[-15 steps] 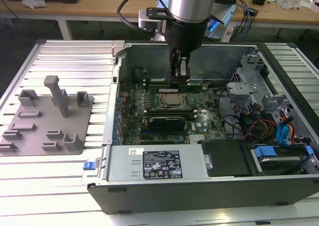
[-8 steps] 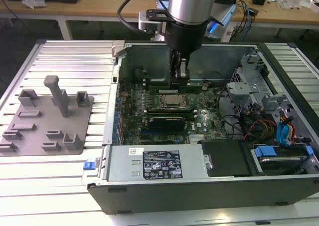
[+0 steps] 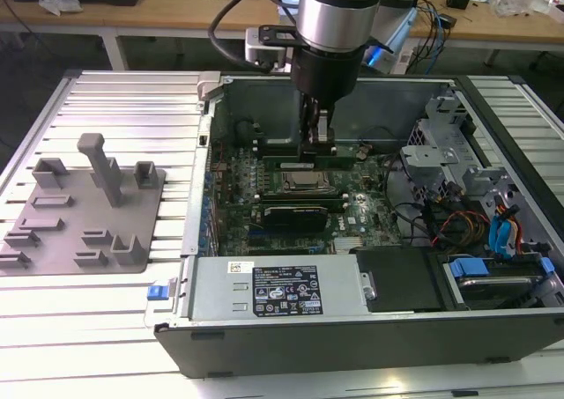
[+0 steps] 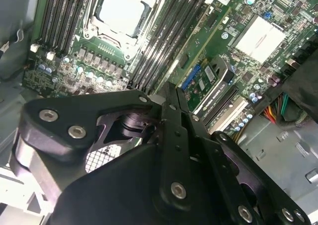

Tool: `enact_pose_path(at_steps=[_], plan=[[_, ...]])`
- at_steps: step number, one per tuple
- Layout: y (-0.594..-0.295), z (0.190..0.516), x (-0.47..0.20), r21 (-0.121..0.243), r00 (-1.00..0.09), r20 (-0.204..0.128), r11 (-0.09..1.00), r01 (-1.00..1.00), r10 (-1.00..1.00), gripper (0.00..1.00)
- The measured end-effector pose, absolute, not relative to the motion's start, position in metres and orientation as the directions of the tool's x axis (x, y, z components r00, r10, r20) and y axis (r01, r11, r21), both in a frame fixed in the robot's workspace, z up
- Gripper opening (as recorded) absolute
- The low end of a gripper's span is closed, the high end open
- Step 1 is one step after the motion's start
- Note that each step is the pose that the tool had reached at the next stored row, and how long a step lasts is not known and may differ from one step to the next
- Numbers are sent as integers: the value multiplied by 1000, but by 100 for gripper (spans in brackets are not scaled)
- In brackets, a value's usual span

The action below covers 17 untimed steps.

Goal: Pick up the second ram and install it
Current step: 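Insert the second ram into the second slot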

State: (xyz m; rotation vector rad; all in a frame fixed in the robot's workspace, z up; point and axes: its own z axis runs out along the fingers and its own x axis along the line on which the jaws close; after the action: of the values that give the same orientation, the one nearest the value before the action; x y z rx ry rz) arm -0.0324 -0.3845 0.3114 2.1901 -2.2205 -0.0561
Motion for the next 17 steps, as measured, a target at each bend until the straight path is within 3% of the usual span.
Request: enact_pose_path(at_steps=[17], plan=[[-384,293,-32,41,-14,-10,14,-999,-1000,9]])
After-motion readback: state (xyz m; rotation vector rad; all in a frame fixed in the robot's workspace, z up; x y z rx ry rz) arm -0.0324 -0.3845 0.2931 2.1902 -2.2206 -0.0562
